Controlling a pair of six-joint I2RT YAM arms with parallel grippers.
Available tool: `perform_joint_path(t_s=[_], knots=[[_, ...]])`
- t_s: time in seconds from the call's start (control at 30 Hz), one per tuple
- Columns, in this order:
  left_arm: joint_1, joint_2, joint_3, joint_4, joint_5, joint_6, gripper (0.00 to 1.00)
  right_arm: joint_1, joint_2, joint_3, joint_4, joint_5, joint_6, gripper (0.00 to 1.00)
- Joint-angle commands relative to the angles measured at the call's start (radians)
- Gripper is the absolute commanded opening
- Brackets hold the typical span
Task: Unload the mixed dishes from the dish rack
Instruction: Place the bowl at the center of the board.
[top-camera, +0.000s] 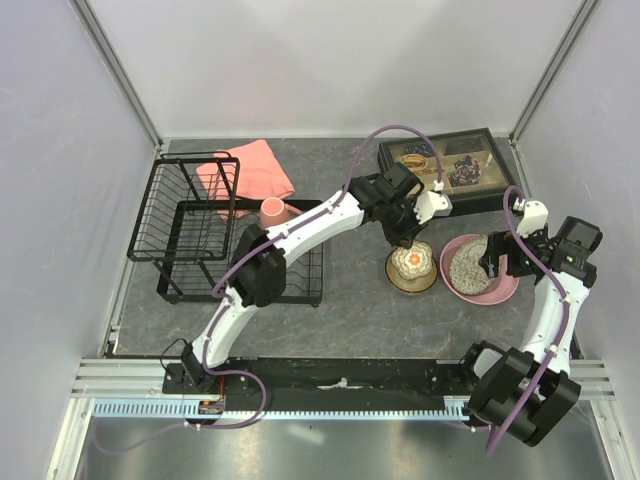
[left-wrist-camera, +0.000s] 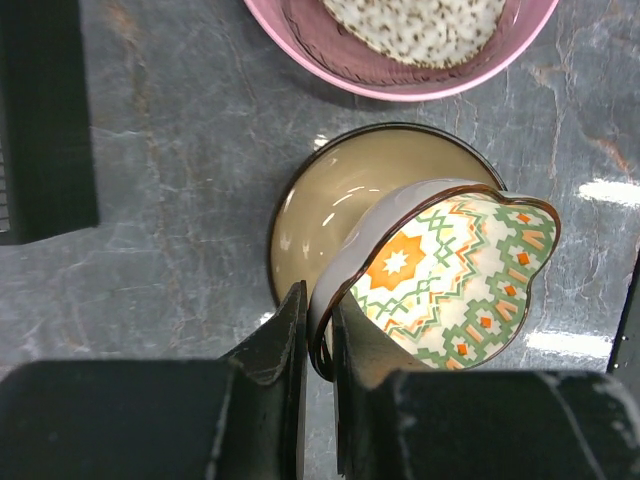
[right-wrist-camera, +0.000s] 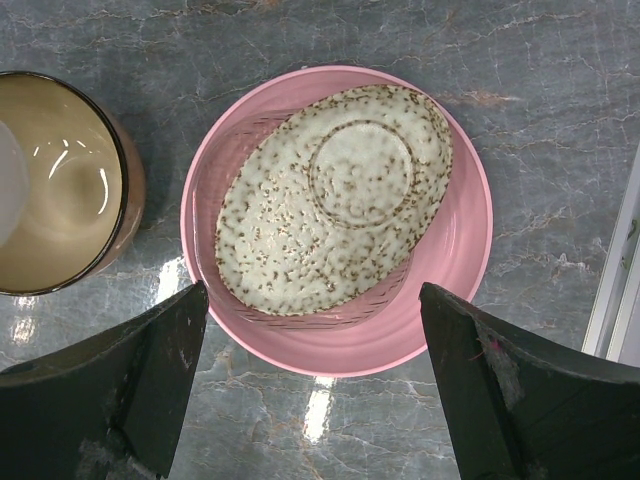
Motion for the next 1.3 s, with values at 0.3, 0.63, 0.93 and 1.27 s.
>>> perform_joint_path(t_s=[0.3,0.63,0.93,1.27], knots=[[-0.022,0.063,0.034,0.004,0.022,0.034,0.02,-0.003,-0.014,0.0,0.008,-0.032,-0.021,0.95],[-0.035,0.068,0.051,0.005,-0.023,0.057,0.02,-0.003,-0.016,0.001,0.013,-0.026,-0.021,0.95],[-0.038,0.039,0.056,0.001,-0.078,0.074,0.02,-0.003,-0.023,-0.002,0.043,-0.006,0.002,0.95],[-0.039,0.073,0.08,-0.052,-0.094,0.138,0.02,-0.003,-0.028,-0.013,0.051,0.009,0.003,0.95]])
